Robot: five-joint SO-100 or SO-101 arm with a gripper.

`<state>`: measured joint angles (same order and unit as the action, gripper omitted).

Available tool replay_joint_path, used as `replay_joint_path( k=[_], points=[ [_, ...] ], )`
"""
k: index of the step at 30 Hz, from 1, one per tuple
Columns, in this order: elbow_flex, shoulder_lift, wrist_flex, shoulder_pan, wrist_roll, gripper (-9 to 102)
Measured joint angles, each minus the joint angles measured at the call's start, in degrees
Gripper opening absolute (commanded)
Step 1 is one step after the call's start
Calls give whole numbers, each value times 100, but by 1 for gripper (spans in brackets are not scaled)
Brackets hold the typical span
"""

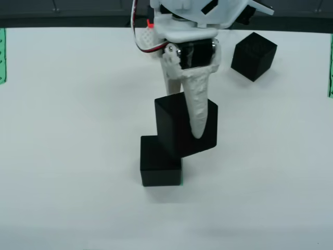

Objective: Stack 3 Blocks on the chosen place.

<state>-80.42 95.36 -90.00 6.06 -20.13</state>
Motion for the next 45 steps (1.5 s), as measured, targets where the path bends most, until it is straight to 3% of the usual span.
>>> replay_joint_path(
  k=[6, 45],
  points=[
    [193, -466, -9, -606, 325, 21],
    [-229, -642, -18, -642, 352, 21]
  ],
)
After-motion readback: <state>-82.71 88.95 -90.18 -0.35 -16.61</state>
